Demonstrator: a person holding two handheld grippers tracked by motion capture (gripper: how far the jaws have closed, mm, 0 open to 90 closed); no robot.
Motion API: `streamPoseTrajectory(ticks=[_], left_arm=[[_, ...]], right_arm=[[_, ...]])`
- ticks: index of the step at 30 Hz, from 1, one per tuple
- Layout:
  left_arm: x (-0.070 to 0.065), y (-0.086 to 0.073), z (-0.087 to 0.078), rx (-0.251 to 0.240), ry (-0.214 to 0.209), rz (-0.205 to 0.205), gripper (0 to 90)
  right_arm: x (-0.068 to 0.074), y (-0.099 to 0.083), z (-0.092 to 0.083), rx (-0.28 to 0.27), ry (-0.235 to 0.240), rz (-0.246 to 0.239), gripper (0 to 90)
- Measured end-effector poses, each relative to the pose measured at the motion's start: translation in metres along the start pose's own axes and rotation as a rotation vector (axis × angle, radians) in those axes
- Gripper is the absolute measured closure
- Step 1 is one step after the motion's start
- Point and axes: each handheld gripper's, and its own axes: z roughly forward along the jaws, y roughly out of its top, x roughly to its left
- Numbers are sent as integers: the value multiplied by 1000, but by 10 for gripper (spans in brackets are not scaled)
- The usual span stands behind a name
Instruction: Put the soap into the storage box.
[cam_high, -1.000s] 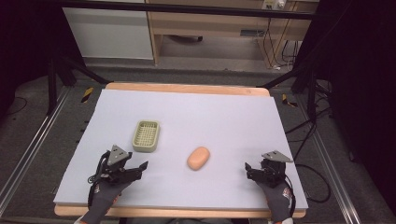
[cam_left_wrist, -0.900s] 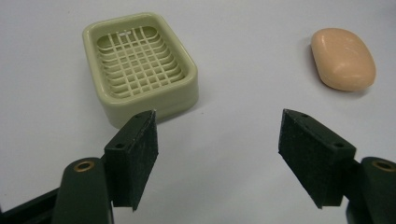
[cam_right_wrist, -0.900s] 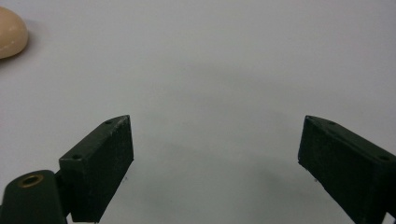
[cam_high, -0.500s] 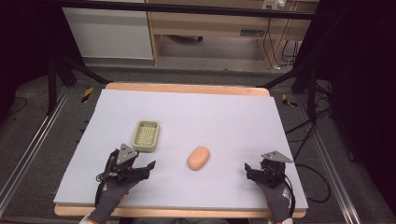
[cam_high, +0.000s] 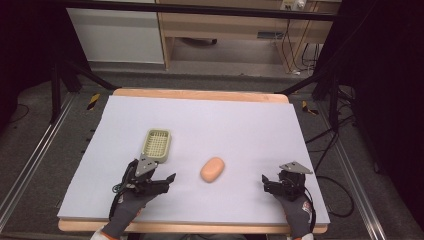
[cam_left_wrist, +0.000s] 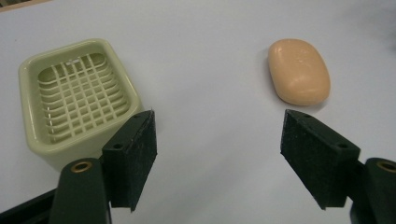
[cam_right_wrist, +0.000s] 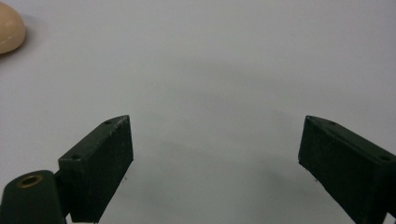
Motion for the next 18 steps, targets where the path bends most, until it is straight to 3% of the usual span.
streamPoseTrajectory(ticks=[18], left_arm=[[-16, 27, 10, -8, -41, 39, 256]], right_arm=[[0, 0, -1, 0, -6, -1, 103]])
